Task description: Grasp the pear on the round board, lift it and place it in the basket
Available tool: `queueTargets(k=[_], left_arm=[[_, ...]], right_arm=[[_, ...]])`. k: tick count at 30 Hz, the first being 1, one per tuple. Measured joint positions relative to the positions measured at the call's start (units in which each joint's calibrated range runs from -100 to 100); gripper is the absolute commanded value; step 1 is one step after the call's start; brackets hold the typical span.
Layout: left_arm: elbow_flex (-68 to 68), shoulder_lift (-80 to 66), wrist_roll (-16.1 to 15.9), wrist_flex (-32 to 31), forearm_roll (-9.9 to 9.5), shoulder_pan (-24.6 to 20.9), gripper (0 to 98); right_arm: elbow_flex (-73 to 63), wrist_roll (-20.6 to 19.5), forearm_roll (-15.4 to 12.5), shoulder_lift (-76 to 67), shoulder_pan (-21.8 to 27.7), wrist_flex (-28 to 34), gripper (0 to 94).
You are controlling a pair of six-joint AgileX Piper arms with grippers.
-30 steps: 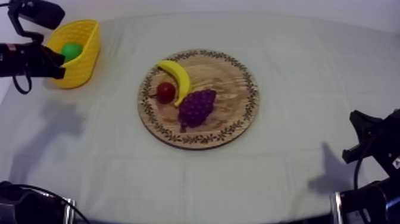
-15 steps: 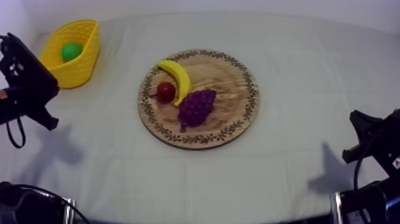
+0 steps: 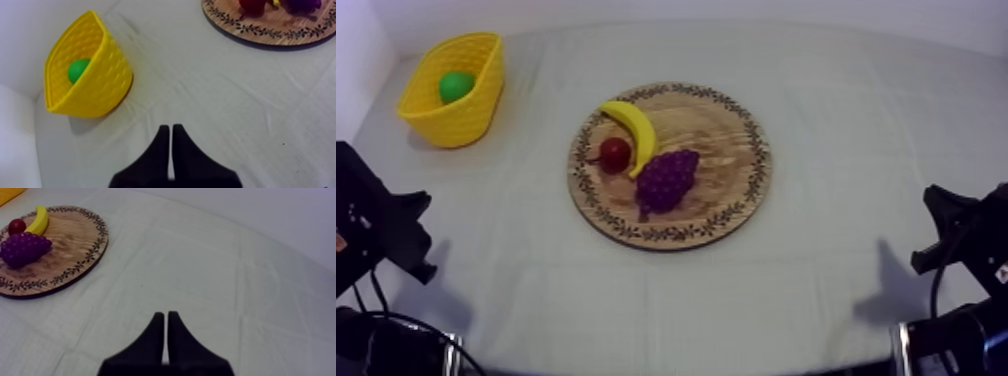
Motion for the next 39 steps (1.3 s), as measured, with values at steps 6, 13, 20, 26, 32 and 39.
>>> queueTargets(k=[6, 13, 20, 26, 32, 39], left_arm=[[4.33, -11.22, 2.4, 3.12, -1.65, 0.11, 0.0], [4.19, -21.99, 10.49, 9.42, -8.07, 1.21, 0.0], [4.39, -25.19, 22.11, 10.82, -12.94, 1.11, 0.0], [4.45, -25.31, 28.06, 10.9, -13.35, 0.93, 0.0], [4.45, -25.31, 28.89, 10.9, -13.45, 0.93, 0.0], [4.45, -25.31, 28.89, 10.9, -13.45, 0.93, 0.0]], right_arm=[[0.0, 0.03, 0.0, 0.0, 0.0, 0.0, 0.4], [0.0, 0.07, 0.0, 0.0, 0.0, 0.0, 0.4], [0.0, 0.04, 0.0, 0.0, 0.0, 0.0, 0.4], [0.0, 0.04, 0.0, 0.0, 0.0, 0.0, 0.4], [0.0, 0.01, 0.0, 0.0, 0.0, 0.0, 0.4], [0.0, 0.04, 0.0, 0.0, 0.0, 0.0, 0.4]])
